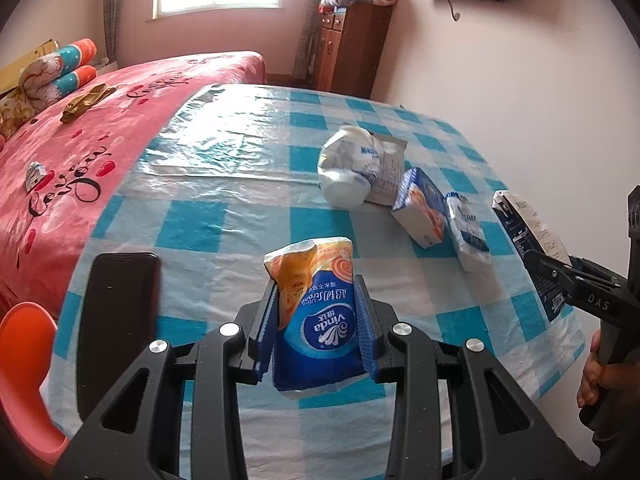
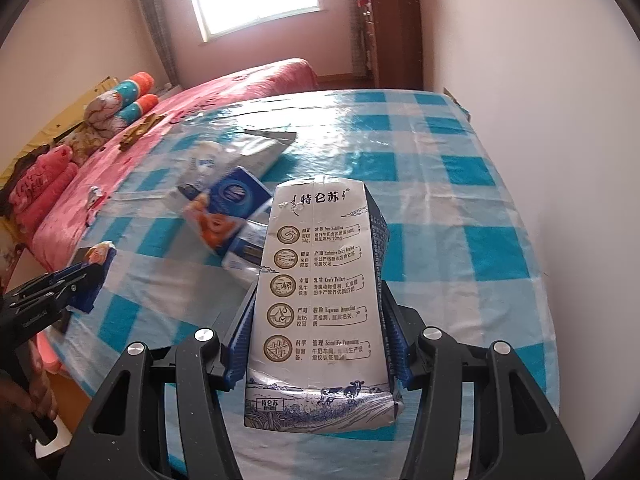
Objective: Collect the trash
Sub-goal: 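Carry both items to the orange bucket and open both grippers over it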
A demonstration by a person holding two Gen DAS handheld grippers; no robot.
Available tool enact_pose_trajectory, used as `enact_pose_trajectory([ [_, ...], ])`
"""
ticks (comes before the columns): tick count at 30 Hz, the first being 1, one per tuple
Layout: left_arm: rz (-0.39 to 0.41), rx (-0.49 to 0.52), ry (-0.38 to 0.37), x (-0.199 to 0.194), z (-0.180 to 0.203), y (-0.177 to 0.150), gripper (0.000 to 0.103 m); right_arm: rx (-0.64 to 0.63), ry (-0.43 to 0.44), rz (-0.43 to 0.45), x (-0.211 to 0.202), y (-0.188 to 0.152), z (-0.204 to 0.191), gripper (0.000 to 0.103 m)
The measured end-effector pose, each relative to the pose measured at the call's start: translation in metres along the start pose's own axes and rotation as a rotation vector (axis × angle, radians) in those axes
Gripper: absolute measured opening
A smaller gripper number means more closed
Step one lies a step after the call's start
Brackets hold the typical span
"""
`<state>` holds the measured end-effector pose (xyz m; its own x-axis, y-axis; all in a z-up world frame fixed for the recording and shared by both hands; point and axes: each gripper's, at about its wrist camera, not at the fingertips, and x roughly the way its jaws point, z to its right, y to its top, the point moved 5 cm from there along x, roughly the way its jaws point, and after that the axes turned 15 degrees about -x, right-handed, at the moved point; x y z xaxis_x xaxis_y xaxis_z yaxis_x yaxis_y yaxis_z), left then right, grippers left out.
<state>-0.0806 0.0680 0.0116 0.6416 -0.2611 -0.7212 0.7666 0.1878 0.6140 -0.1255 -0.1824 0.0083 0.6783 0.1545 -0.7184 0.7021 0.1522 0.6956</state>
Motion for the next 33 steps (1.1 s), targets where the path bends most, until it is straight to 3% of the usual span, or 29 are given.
enact_pose_trajectory([
  [7, 0.035, -0.031, -0.004, -0.017, -0.018, 0.008, 0.037, -0.023, 0.089, 0.015, -0.001, 0.019, -0.027, 0.056],
  [18, 0.125, -0.101, 0.032, -0.053, -0.062, 0.022, 0.037, -0.095, 0.306, -0.001, 0.009, 0.049, -0.100, 0.056],
  [27, 0.230, -0.211, 0.142, -0.097, -0.133, 0.030, 0.037, -0.267, 0.476, -0.009, 0.011, 0.083, -0.196, 0.056],
  [33, 0.248, -0.312, 0.240, -0.116, -0.196, 0.021, 0.037, -0.406, 0.569, 0.010, 0.004, 0.104, -0.272, 0.056],
])
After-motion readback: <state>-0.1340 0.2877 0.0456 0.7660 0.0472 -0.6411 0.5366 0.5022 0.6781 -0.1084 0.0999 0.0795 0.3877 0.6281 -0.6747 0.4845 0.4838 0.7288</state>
